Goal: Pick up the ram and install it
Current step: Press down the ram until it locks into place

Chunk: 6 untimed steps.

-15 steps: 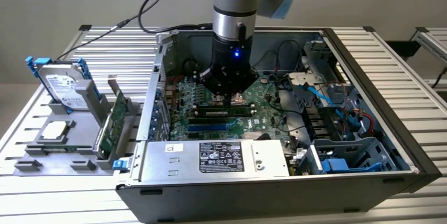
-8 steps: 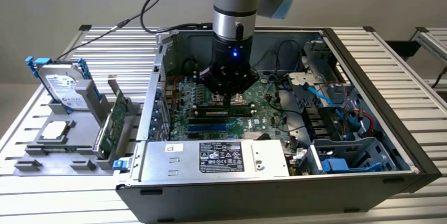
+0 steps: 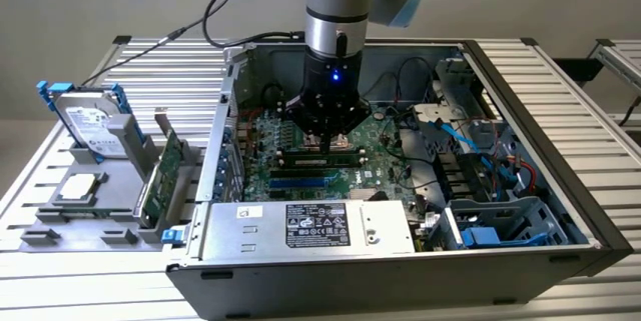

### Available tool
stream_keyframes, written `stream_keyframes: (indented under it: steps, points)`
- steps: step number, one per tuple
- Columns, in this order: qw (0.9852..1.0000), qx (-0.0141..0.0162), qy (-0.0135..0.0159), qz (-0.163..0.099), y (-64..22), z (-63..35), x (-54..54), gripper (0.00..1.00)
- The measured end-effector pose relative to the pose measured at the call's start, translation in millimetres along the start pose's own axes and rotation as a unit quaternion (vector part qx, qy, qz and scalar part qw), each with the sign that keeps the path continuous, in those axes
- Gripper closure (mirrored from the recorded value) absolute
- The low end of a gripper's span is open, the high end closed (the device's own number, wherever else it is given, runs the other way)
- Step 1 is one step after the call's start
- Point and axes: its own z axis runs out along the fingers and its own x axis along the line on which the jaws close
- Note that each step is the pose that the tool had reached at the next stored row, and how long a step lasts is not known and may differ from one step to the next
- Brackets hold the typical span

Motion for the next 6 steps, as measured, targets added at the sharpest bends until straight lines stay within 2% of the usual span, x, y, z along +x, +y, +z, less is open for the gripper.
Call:
stream_keyframes:
  steps: [6]
  points:
    - [1.0000, 0.0000, 0.0001, 0.000, 0.0, -0.1, 0.0, 0.89]
